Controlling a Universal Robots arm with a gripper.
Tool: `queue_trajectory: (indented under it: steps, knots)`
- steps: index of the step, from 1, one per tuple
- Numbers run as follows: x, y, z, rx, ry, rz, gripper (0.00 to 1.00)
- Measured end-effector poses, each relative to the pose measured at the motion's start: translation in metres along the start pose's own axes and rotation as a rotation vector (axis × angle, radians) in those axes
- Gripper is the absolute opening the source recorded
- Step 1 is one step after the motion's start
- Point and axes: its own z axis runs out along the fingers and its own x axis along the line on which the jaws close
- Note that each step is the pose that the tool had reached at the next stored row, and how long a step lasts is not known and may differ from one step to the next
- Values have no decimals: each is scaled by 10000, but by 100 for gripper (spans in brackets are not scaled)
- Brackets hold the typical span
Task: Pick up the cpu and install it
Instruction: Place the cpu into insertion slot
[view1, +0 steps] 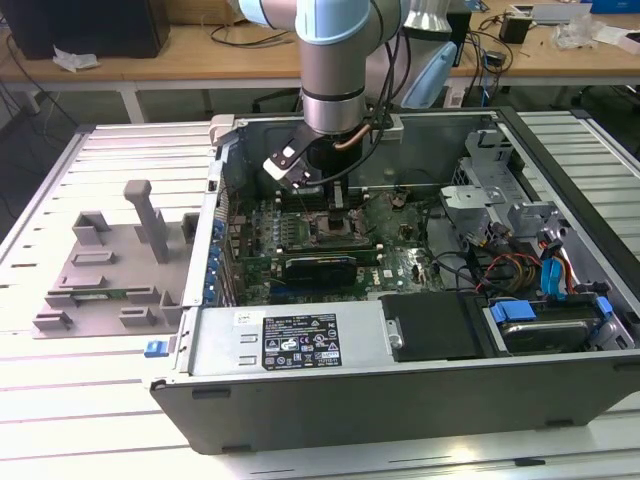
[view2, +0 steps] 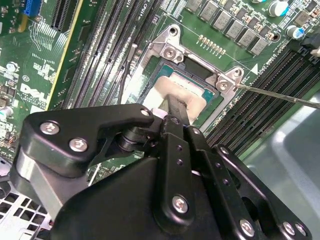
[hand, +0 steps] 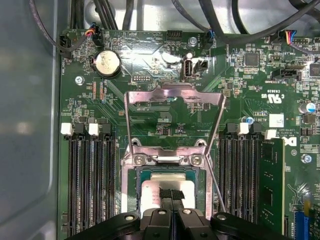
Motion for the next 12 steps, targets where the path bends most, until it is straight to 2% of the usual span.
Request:
queue_trajectory:
  steps: [3,5,12]
  knots:
    - [3,4,-28,-16,25,2,11]
    - [-1,4,-67,-4,4,1,11]
    - [-9,13,-296,-3,3,0,11]
